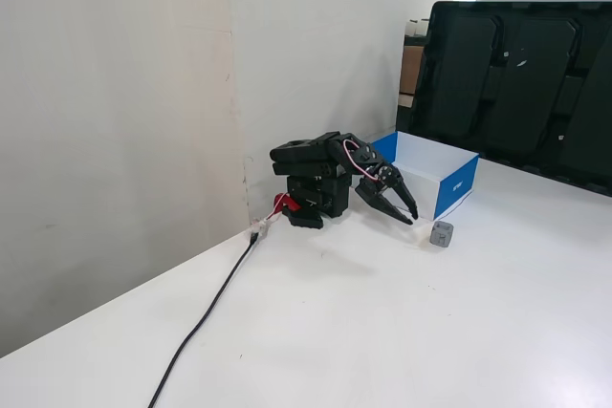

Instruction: Pick the gray block and keep it in the box.

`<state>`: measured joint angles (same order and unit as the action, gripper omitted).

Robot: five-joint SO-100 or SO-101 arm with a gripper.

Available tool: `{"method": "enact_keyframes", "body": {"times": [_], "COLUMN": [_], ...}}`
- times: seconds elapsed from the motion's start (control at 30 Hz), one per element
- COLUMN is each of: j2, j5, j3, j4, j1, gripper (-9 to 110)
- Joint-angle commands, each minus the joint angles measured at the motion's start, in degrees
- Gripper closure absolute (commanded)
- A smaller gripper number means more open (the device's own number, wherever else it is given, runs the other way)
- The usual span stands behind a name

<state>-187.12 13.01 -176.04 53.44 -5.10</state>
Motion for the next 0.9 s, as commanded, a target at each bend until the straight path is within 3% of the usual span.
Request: {"method": "enact_keyframes", "body": {"times": [0.0, 0.7, 0.8, 0.87], "j2": [-9.4, -9.4, -8.9, 0.3], "j5": [0.3, -0.7, -1.6, -2.5], "j3": [-1.1, -0.3, 6.4, 14.1], "j4": [0.3, 2.1, 4.6, 5.4], "j1": [0.3, -1.5, -2.3, -4.1], "gripper": [101, 101, 101, 101]}}
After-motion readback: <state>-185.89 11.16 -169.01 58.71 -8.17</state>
